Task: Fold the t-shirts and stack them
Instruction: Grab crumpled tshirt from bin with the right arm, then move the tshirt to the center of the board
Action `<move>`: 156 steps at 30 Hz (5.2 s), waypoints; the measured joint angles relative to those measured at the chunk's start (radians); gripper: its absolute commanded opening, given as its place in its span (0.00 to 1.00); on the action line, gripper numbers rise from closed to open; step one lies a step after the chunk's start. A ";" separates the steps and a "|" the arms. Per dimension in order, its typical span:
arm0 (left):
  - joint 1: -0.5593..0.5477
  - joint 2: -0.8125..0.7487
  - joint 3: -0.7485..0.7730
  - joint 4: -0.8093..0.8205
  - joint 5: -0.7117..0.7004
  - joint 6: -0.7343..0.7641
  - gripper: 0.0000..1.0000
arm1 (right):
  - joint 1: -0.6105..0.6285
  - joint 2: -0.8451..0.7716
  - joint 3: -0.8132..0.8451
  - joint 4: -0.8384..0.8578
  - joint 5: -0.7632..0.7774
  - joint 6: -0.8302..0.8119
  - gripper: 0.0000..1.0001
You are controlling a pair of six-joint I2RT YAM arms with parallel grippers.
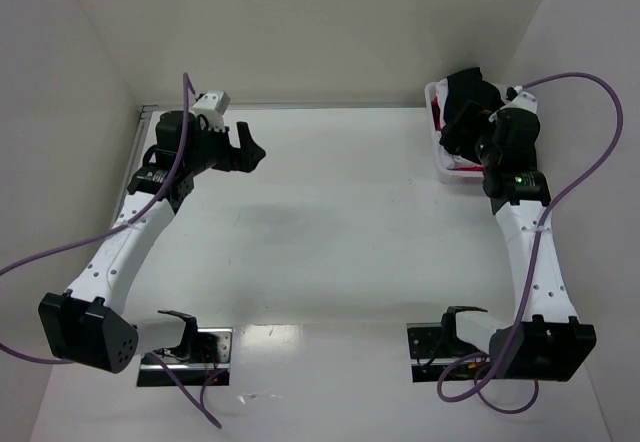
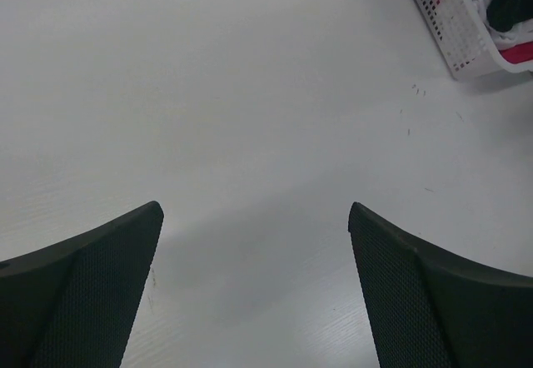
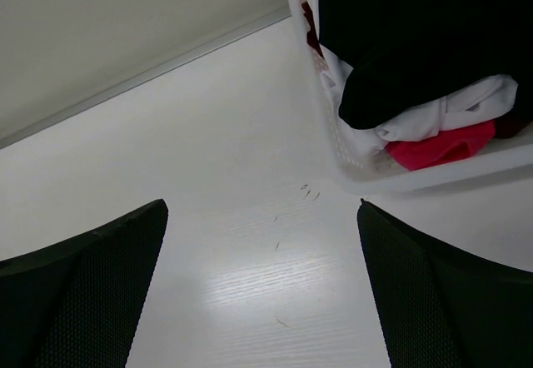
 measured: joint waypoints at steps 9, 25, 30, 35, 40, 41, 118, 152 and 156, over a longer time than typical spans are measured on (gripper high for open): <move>0.000 -0.012 -0.024 0.014 0.009 -0.005 1.00 | 0.000 0.076 0.097 -0.028 0.126 0.034 1.00; 0.000 -0.022 -0.044 -0.006 -0.007 -0.003 1.00 | -0.025 0.614 0.515 -0.037 0.364 0.019 1.00; 0.000 -0.027 -0.044 -0.022 -0.011 0.000 1.00 | -0.040 0.808 0.605 -0.054 0.363 0.026 0.91; 0.000 -0.027 -0.042 -0.041 -0.017 0.013 1.00 | -0.040 0.925 0.675 -0.081 0.359 0.031 0.79; 0.000 -0.018 -0.031 -0.051 -0.024 0.026 1.00 | -0.040 0.968 0.711 -0.090 0.356 0.034 0.61; 0.000 -0.011 -0.029 -0.050 -0.024 0.026 1.00 | -0.040 0.975 0.721 -0.090 0.354 0.033 0.53; -0.294 0.124 0.036 0.402 0.065 -0.055 0.00 | 0.382 0.294 0.570 0.090 -0.380 0.267 0.00; -0.259 0.143 -0.015 -0.090 -0.053 0.041 0.99 | 0.412 0.261 0.102 0.182 -0.210 0.208 0.63; -0.208 0.017 -0.031 -0.098 -0.131 -0.045 0.99 | 0.412 0.259 0.077 0.198 -0.210 0.192 0.96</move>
